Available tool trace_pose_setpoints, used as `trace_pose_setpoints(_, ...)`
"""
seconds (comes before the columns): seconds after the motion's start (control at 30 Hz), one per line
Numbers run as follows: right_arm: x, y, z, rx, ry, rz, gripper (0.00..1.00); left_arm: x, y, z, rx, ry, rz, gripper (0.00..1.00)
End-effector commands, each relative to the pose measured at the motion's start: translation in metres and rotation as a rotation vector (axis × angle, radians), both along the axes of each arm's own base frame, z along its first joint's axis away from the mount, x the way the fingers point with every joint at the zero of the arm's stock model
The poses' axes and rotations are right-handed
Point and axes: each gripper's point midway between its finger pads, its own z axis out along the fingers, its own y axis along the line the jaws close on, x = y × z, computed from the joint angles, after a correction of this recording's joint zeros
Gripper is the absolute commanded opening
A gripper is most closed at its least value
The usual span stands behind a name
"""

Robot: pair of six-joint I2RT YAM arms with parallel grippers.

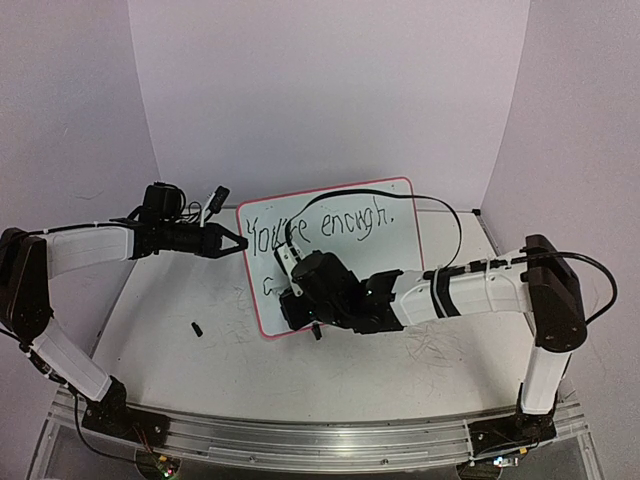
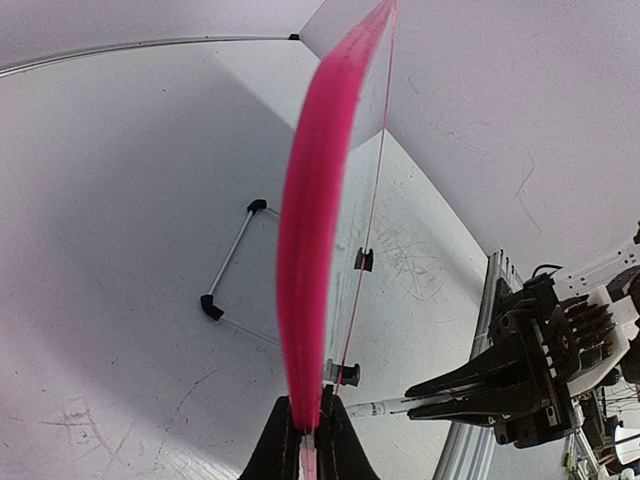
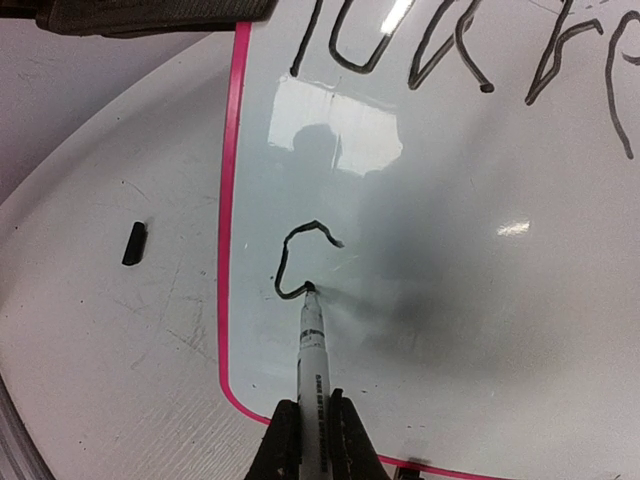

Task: Write a sentence on the whiteboard

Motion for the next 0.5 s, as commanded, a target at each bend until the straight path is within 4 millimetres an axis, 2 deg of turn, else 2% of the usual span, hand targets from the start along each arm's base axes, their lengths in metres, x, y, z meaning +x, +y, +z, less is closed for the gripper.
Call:
trace_pose_setpoints(0.0, 0.0302, -0.0115, 0.0321, 0.047, -0.073, -0.103, 0.00, -0.0030, -0.0090, 0.0165, -0.015, -0.063, -0.043, 0.00)
trace_pose_setpoints(0.47, 0.0374, -0.0125, 0.0391, 0.065, -0.086, -0.120, 0.00, -0.0032, -0.0091, 0.0165, -0.015, -0.066, -0.047, 0.00)
